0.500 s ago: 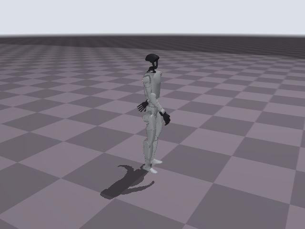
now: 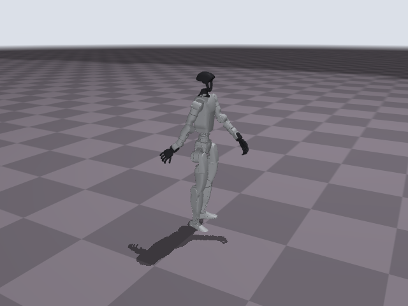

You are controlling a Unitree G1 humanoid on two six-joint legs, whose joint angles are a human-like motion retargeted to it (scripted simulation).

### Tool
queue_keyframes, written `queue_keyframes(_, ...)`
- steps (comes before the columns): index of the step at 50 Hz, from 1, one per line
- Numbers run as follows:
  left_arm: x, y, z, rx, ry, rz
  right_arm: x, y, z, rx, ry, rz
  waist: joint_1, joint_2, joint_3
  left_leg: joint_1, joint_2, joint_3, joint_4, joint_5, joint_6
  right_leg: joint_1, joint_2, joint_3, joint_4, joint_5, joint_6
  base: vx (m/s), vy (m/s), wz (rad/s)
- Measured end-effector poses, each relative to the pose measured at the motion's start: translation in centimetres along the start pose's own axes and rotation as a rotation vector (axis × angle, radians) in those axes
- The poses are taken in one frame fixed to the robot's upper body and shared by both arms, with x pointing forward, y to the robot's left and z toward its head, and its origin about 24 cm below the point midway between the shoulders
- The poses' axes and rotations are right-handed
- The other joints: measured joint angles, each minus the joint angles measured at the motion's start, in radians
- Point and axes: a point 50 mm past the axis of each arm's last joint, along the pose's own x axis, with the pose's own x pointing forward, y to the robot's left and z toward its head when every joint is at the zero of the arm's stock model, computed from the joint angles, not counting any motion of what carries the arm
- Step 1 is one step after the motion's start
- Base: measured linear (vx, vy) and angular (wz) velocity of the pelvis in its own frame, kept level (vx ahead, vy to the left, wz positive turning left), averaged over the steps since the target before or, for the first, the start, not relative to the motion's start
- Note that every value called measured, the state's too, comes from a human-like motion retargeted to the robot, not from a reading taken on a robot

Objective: Upper body actions

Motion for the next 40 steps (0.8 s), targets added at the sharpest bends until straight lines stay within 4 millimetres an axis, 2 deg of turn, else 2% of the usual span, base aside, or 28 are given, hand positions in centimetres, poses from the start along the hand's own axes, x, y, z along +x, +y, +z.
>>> queue_keyframes(3, -1.1, -1.9, -6.6, -0.028, 0.211, -0.056, -1.6, 1.5, 4.0, -0.159, -0.115, 0.036, 0.015, 0.004, 0.003, 0.012, -0.001, 0.003, -0.005, -0.002, 0.003, 0.002, 0.006, 0.012, 0.002, 0.0, -0.003, 0.0, 0.0, 0.0)
queue_keyframes(6, -4.5, -5.1, -15.0, -0.126, 0.519, -0.118, -4.9, 3.2, 9.9, -0.433, -0.304, 0.02, 0.018, 0.016, 0.005, 0.032, 0.002, 0.013, -0.015, -0.003, 0.005, 0.005, 0.017, 0.025, 0.005, 0.001, -0.005, 0.01, -0.01, -0.13)
queue_keyframes(9, -11.3, -8.9, -23.2, -0.281, 0.921, -0.2, -10.5, 6.1, 16.3, -0.747, -0.56, 0.012, 0.005, 0.032, 0.004, 0.05, 0.008, 0.026, -0.024, -0.007, 0.004, 0.002, 0.029, 0.043, 0.011, 0.003, -0.008, 0.01, -0.01, -0.24)
queue_keyframes(12, -19.9, -13.1, -28.4, -0.46, 1.331, -0.308, -17.9, 10.6, 21.3, -1.022, -0.865, 0.064, -0.01, 0.046, 0.007, 0.066, 0.013, 0.045, -0.033, -0.01, 0.001, -0.005, 0.04, 0.065, 0.015, 0.007, -0.011, 0.04, -0.01, -0.33)
queue_keyframes(15, -27.8, -16.6, -31.0, -0.616, 1.567, -0.424, -25.7, 14.8, 23.3, -1.203, -1.159, 0.151, -0.027, 0.053, 0.005, 0.073, 0.018, 0.061, -0.039, -0.013, -0.005, -0.017, 0.046, 0.084, 0.019, 0.01, -0.012, 0.04, -0.01, -0.28)
queue_keyframes(17, -31.4, -18.2, -31.9, -0.678, 1.599, -0.459, -29.9, 16.7, 23.6, -1.262, -1.316, 0.215, -0.027, 0.057, 0.001, 0.073, 0.022, 0.072, -0.041, -0.015, -0.009, -0.026, 0.048, 0.096, 0.023, 0.012, -0.011, 0.02, 0.01, -0.26)
queue_keyframes(20, -35.3, -20.0, -32.3, -0.744, 1.659, -0.444, -34.8, 18.2, 23.3, -1.294, -1.51, 0.27, -0.024, 0.059, -0.003, 0.071, 0.026, 0.078, -0.041, -0.016, -0.012, -0.036, 0.05, 0.105, 0.026, 0.013, -0.009, 0.0, 0.0, -0.06)
queue_keyframes(23, -37.2, -21.2, -32.0, -0.827, 1.744, -0.405, -37.3, 18.5, 23.0, -1.329, -1.671, 0.24, -0.03, 0.056, -0.004, 0.067, 0.027, 0.069, -0.04, -0.014, -0.012, -0.034, 0.049, 0.101, 0.026, 0.011, -0.007, 0.0, -0.01, 0.07)
queue_keyframes(25, -36.9, -21.2, -31.8, -0.882, 1.768, -0.369, -37.3, 18.3, 23.0, -1.331, -1.742, 0.176, -0.036, 0.05, -0.004, 0.063, 0.024, 0.058, -0.039, -0.011, -0.011, -0.031, 0.046, 0.095, 0.026, 0.008, -0.006, 0.02, -0.03, 0.28)
queue_keyframes(28, -33.6, -19.7, -31.8, -0.844, 1.7, -0.329, -33.9, 17.0, 23.6, -1.284, -1.679, 0.053, -0.042, 0.041, -0.008, 0.056, 0.019, 0.038, -0.034, -0.007, -0.007, -0.021, 0.04, 0.079, 0.023, 0.004, -0.005, 0.01, -0.01, 0.33)
queue_keyframes(30, -29.8, -17.6, -31.6, -0.735, 1.602, -0.317, -29.9, 15.6, 23.8, -1.253, -1.542, -0.005, -0.039, 0.035, -0.009, 0.052, 0.016, 0.028, -0.032, -0.004, -0.005, -0.014, 0.036, 0.068, 0.02, 0.002, -0.004, -0.01, 0.01, 0.26)
queue_keyframes(33, -22.6, -13.3, -29.9, -0.512, 1.407, -0.314, -21.6, 12.5, 22.7, -1.155, -1.204, -0.038, -0.03, 0.02, -0.014, 0.044, 0.009, 0.014, -0.027, 0.0, 0.0, -0.002, 0.027, 0.047, 0.015, -0.001, -0.002, -0.03, 0.01, 0.26)
queue_keyframes(35, -17.5, -10.2, -27.4, -0.364, 1.251, -0.309, -15.8, 9.8, 20.3, -1.05, -0.913, -0.034, -0.025, 0.006, -0.016, 0.039, 0.004, -0.001, -0.022, 0.003, 0.003, 0.008, 0.021, 0.034, 0.013, -0.005, 0.0, -0.05, -0.02, 0.37)
queue_keyframes(37, -12.4, -7.5, -23.8, -0.236, 1.067, -0.284, -10.9, 6.8, 16.7, -0.922, -0.588, -0.007, -0.023, -0.01, -0.011, 0.035, -0.002, -0.016, -0.018, 0.005, 0.007, 0.019, 0.013, 0.02, 0.01, -0.007, 0.003, -0.09, -0.01, 0.38)
queue_keyframes(40, -6.2, -4.2, -16.9, -0.097, 0.776, -0.225, -5.7, 2.8, 10.3, -0.732, -0.173, 0.055, -0.022, -0.028, -0.003, 0.027, -0.009, -0.026, -0.01, 0.005, 0.009, 0.029, 0.002, 0.002, 0.003, -0.008, 0.005, -0.04, -0.02, 0.16)
